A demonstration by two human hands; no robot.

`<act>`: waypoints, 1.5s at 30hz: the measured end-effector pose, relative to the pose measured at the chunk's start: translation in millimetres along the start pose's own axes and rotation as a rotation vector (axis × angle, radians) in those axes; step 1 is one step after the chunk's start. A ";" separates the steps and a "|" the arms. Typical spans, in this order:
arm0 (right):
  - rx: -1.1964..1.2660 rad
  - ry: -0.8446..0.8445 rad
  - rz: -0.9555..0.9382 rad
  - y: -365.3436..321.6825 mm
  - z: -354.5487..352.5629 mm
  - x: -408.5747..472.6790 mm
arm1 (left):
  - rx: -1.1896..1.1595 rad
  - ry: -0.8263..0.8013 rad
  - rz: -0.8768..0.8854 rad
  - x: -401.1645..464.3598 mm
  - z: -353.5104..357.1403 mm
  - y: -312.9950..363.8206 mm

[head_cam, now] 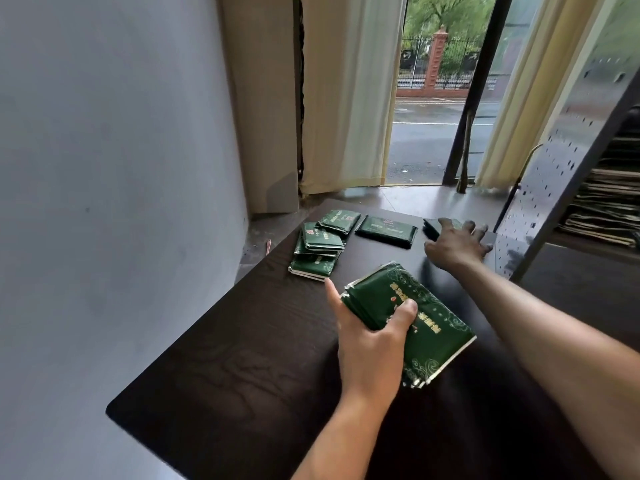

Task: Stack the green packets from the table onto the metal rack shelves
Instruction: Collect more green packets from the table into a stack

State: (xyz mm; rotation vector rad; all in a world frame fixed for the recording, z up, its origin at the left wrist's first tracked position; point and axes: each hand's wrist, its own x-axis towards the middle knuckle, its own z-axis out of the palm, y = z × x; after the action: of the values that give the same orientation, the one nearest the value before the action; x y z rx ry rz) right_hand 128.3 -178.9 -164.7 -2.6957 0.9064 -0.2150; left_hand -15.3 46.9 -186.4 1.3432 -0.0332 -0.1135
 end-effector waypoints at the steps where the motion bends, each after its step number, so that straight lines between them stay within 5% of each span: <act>1: -0.002 -0.020 0.003 3.1 1.2 2.3 | 0.007 0.005 0.001 1.2 0.3 -1.7; 15: -0.179 0.178 -0.382 38.8 -17.3 -105.3 | 0.071 0.022 -0.005 3.3 -0.7 -1.7; 19: -0.032 0.145 -0.391 57.3 -38.6 -161.2 | 0.079 -0.001 -0.004 1.3 -1.3 0.3; 24: 0.506 0.244 -0.216 72.0 -64.6 -186.7 | 0.067 -0.059 0.009 -2.5 -2.2 5.5; 29: 0.585 0.356 -0.545 49.5 -69.5 -215.0 | 0.076 -0.082 0.035 -7.8 -1.5 8.3; 34: 0.406 0.103 -0.633 32.6 -39.5 -238.4 | 0.051 -0.082 0.040 -12.7 -5.1 13.6; 39: 0.368 0.100 -0.659 33.0 -41.5 -247.1 | 0.034 -0.057 0.031 -8.2 -4.7 8.1; 45: 0.932 0.037 -0.430 41.8 -57.2 -221.0 | 0.017 -0.007 0.001 -0.3 -3.1 -1.2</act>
State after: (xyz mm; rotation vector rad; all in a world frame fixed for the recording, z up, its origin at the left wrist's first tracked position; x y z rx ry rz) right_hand -83.4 -88.6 -134.5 -1.9490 0.1219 -0.6020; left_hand -15.3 49.6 -188.2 1.3598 -0.0405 -0.1173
